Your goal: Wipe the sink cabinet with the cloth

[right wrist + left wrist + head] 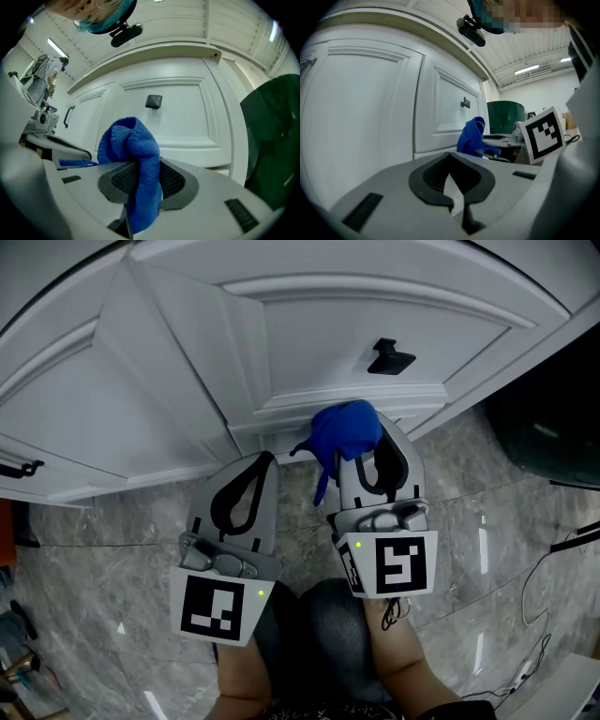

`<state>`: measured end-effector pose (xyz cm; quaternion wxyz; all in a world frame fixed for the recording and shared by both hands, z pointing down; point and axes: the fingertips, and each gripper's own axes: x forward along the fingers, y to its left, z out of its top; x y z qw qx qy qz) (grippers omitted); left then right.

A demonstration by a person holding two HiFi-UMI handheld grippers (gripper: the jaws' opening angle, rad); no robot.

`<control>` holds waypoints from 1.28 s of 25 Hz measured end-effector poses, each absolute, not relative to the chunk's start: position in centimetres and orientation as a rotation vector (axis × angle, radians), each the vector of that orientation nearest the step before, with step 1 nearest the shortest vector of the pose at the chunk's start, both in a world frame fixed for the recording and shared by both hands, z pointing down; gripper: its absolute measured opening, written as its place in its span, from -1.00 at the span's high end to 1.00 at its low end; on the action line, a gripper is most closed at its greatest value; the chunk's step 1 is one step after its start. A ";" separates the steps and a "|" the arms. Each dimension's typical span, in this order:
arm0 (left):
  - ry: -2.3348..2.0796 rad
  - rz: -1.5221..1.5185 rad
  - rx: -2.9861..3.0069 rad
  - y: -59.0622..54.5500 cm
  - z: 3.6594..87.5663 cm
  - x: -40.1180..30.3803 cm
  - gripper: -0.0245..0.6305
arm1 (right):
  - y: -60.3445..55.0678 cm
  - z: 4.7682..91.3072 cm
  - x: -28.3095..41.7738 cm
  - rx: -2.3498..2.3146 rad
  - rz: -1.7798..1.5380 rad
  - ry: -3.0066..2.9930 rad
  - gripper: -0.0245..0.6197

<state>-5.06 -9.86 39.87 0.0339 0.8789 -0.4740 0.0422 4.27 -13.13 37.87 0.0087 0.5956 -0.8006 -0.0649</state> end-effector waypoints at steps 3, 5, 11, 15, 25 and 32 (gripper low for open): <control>-1.457 0.128 2.703 -9.9 39.9 -5.0 0.93 | -13.2 37.9 4.5 1.872 -0.201 -2.494 0.56; -1.458 0.129 2.702 -9.9 39.9 -5.0 0.93 | -13.2 37.9 4.7 1.877 -0.202 -2.491 0.56; -1.460 0.130 2.701 -9.9 39.9 -5.1 0.93 | -13.2 37.9 5.0 1.896 -0.197 -2.481 0.56; -1.459 0.131 2.701 -9.8 39.9 -5.1 0.93 | -13.2 38.0 5.4 1.912 -0.192 -2.471 0.56; -1.454 0.131 2.705 -9.9 39.9 -4.8 0.93 | -13.2 38.0 6.4 1.946 -0.195 -2.446 0.56; -1.454 0.134 2.706 -9.9 39.9 -4.7 0.93 | -13.3 38.1 7.5 1.980 -0.190 -2.421 0.56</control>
